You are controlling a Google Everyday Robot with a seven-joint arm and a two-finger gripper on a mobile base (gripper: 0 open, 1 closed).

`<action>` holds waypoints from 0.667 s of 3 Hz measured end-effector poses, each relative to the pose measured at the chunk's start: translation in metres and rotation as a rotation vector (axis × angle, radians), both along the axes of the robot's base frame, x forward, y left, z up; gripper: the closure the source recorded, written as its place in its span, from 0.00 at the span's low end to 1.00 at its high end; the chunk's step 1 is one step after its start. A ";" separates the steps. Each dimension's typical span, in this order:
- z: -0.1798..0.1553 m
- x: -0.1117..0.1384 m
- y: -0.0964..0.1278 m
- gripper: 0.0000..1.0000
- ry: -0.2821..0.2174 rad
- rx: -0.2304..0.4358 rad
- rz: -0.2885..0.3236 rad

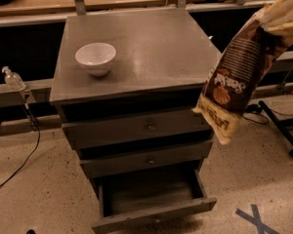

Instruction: Place brown chip bag into bottom drawer

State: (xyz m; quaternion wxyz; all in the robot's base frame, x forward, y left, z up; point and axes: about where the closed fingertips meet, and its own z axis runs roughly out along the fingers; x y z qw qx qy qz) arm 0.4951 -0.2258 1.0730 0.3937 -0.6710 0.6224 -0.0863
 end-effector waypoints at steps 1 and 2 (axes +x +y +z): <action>-0.013 -0.060 0.026 1.00 0.121 0.168 0.029; -0.047 -0.077 0.042 1.00 0.223 0.228 0.027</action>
Offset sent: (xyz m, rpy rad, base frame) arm -0.0952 0.0590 -0.0906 0.3080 0.3577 0.0198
